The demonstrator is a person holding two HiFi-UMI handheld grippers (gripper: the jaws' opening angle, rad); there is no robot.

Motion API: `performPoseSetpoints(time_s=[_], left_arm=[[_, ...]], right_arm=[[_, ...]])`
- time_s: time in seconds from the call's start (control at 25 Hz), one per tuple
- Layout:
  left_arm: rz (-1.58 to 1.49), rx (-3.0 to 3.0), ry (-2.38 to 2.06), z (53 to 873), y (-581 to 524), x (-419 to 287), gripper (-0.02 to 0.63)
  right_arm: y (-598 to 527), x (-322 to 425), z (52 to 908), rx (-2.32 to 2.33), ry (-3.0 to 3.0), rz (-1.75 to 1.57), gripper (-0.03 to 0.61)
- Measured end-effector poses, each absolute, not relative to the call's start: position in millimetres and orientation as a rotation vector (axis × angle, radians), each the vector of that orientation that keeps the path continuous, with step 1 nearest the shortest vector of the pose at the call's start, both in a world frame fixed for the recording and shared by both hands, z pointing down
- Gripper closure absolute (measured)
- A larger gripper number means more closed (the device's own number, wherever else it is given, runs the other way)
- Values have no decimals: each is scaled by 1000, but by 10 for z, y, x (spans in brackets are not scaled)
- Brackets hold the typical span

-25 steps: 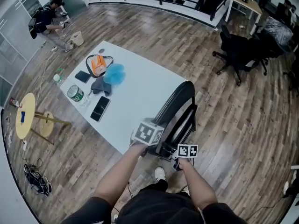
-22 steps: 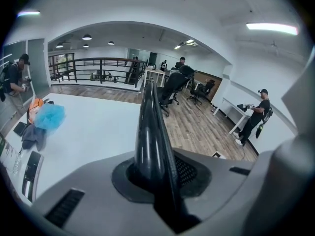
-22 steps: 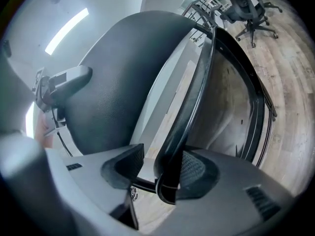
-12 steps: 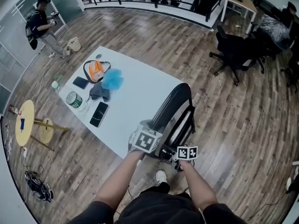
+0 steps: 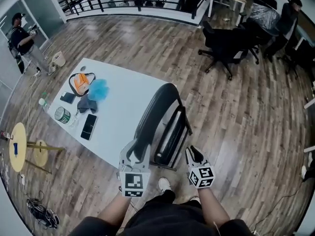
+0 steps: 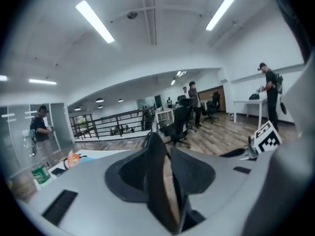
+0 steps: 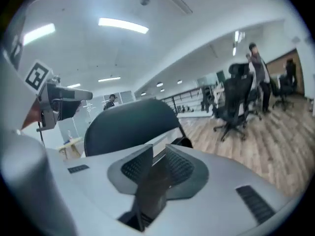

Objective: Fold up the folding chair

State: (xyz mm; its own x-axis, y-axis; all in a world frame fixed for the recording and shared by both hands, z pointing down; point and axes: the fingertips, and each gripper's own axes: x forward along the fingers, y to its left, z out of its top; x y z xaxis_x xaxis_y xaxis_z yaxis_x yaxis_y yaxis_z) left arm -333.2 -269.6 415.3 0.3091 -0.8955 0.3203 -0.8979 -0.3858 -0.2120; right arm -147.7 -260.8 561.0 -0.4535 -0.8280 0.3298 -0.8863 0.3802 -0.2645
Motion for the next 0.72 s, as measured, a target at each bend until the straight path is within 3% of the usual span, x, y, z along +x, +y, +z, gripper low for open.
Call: performPoseSetpoints(time_s=[0.12,0.36,0.72], left_arm=[[407,2642,-1606,4014,-2383,-2699,608],[218,2704,-1351,4044,-1673,-1403,609],[223,2731,-1165,4128,-546,-196,609]], right_arm=[[-2254,-1019,5104,1686,-2467,367,547],[-1293,-61,4436,1945,-2266,54,563],[74,1108,4142,2118,-2093,-14,565]])
